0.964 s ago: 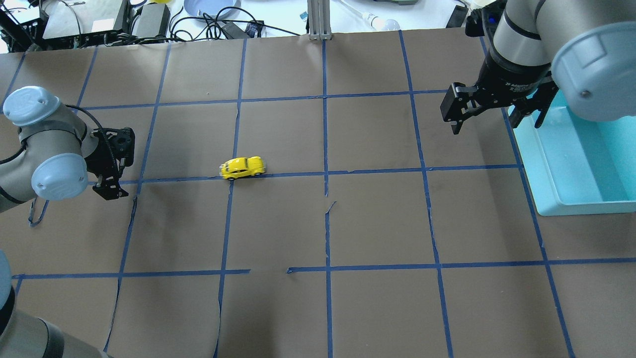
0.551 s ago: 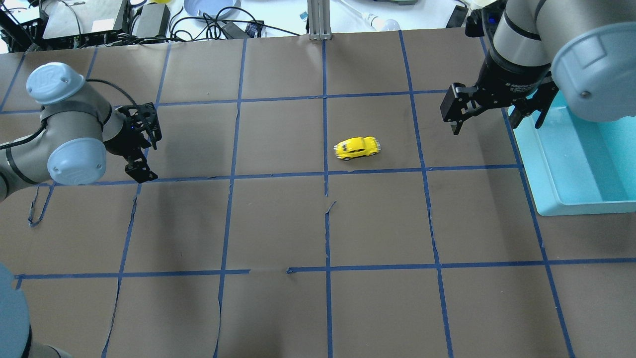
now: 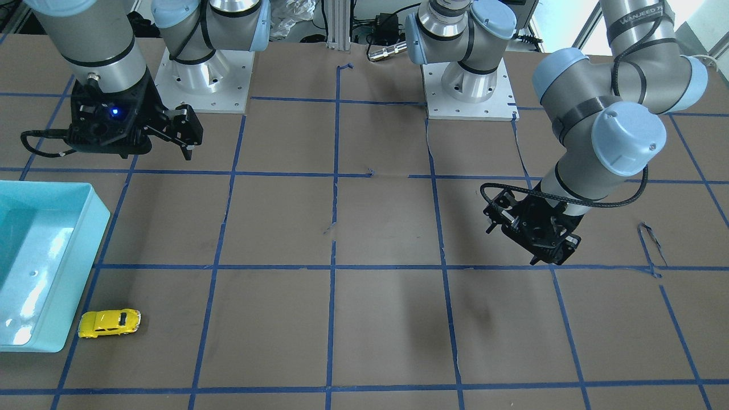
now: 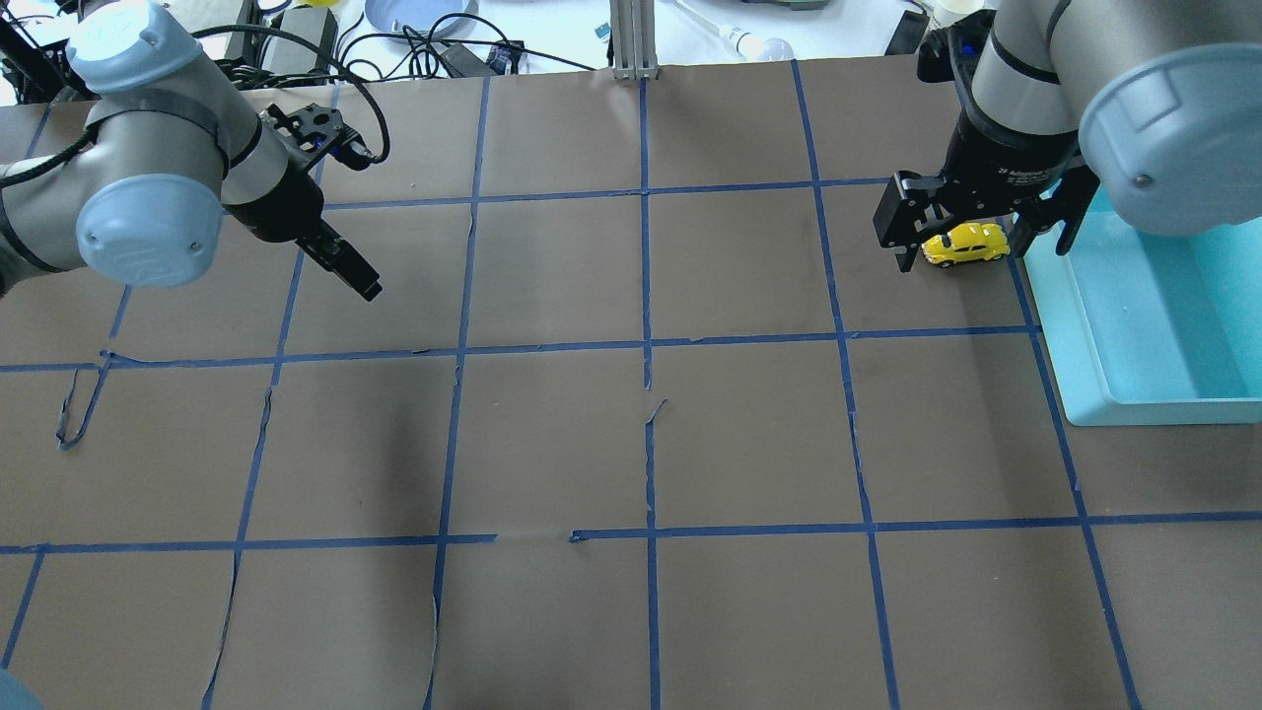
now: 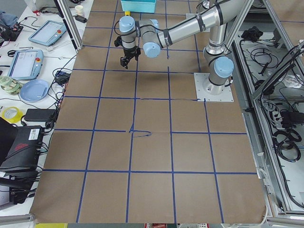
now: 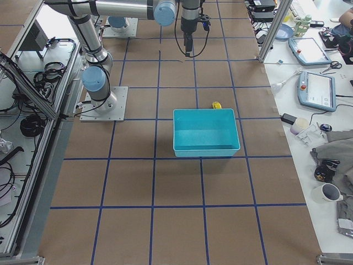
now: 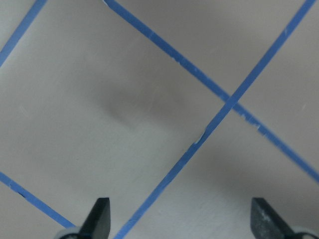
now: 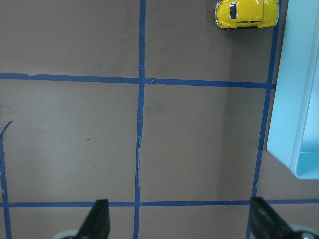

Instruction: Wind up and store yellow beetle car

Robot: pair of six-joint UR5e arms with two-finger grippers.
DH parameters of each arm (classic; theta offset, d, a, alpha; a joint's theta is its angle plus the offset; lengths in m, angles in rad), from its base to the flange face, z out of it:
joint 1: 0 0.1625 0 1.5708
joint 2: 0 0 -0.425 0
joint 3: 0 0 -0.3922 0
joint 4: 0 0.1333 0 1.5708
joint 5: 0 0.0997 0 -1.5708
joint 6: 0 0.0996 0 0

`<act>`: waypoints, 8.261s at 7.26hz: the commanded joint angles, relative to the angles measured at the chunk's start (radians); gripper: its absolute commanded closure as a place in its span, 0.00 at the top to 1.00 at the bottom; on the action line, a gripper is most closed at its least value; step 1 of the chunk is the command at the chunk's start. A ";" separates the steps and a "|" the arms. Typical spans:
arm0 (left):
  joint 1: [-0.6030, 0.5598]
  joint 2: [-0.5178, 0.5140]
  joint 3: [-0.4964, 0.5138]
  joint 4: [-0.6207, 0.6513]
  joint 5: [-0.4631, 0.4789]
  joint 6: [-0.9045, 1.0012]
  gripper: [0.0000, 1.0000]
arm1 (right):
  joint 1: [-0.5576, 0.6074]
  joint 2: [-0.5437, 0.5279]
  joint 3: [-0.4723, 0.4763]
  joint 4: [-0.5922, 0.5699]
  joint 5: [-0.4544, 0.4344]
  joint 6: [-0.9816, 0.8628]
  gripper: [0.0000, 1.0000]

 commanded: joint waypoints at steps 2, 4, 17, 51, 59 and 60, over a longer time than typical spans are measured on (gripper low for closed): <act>-0.007 0.072 0.039 -0.070 -0.008 -0.478 1.00 | -0.049 0.080 -0.002 -0.234 0.003 -0.237 1.00; -0.062 0.095 0.128 -0.165 0.006 -0.681 1.00 | -0.102 0.171 -0.002 -0.361 0.005 -0.713 1.00; -0.162 0.213 0.205 -0.289 0.061 -0.800 1.00 | -0.214 0.568 -0.076 -0.552 0.032 -1.643 0.96; -0.151 0.214 0.203 -0.285 0.069 -0.798 1.00 | -0.467 0.222 -0.062 -0.180 0.014 -1.327 1.00; -0.151 0.214 0.203 -0.282 0.066 -0.798 1.00 | -0.051 0.074 -0.076 -0.015 0.123 -0.040 1.00; -0.151 0.213 0.203 -0.282 0.066 -0.798 1.00 | -0.051 0.068 -0.074 -0.001 0.108 -0.034 1.00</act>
